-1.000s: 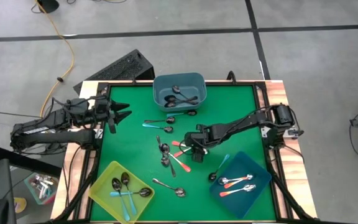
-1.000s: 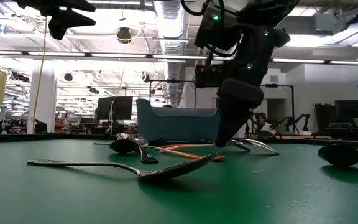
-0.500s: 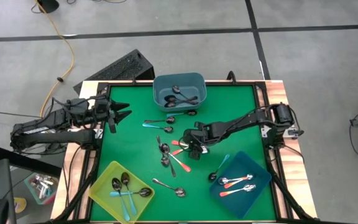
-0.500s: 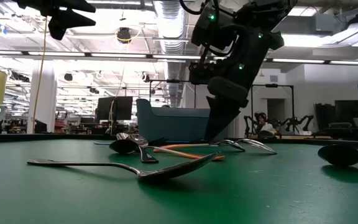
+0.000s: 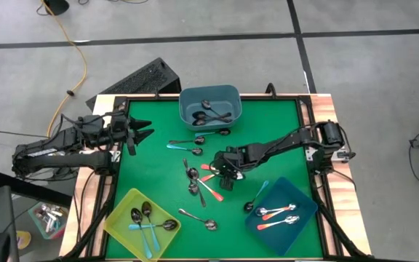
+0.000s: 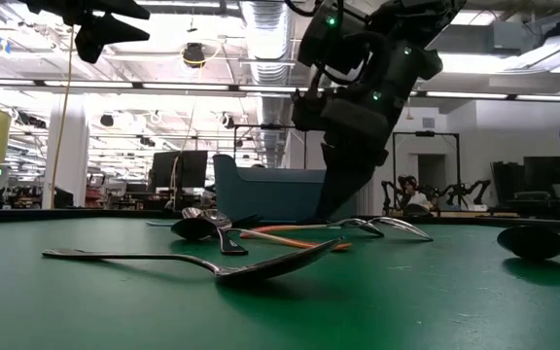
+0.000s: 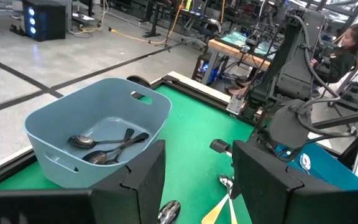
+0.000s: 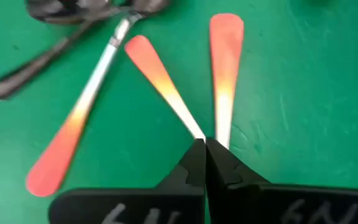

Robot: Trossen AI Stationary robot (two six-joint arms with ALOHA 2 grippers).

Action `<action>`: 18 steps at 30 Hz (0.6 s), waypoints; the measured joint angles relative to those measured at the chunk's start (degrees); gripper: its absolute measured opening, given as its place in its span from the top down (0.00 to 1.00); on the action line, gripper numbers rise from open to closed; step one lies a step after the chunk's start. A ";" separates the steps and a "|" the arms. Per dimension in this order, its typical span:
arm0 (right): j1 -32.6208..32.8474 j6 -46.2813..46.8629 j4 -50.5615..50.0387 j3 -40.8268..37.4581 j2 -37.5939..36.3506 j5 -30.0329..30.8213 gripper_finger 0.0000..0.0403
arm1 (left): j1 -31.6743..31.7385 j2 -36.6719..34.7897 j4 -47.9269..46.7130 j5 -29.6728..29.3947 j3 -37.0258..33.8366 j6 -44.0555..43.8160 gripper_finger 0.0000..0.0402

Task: Sort silverware by color (type)
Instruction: Put the orange spoon into the blue bin

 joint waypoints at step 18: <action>0.16 -8.72 -7.99 17.02 -0.40 -0.15 0.94 | 0.02 0.00 0.00 0.00 0.00 -0.85 0.58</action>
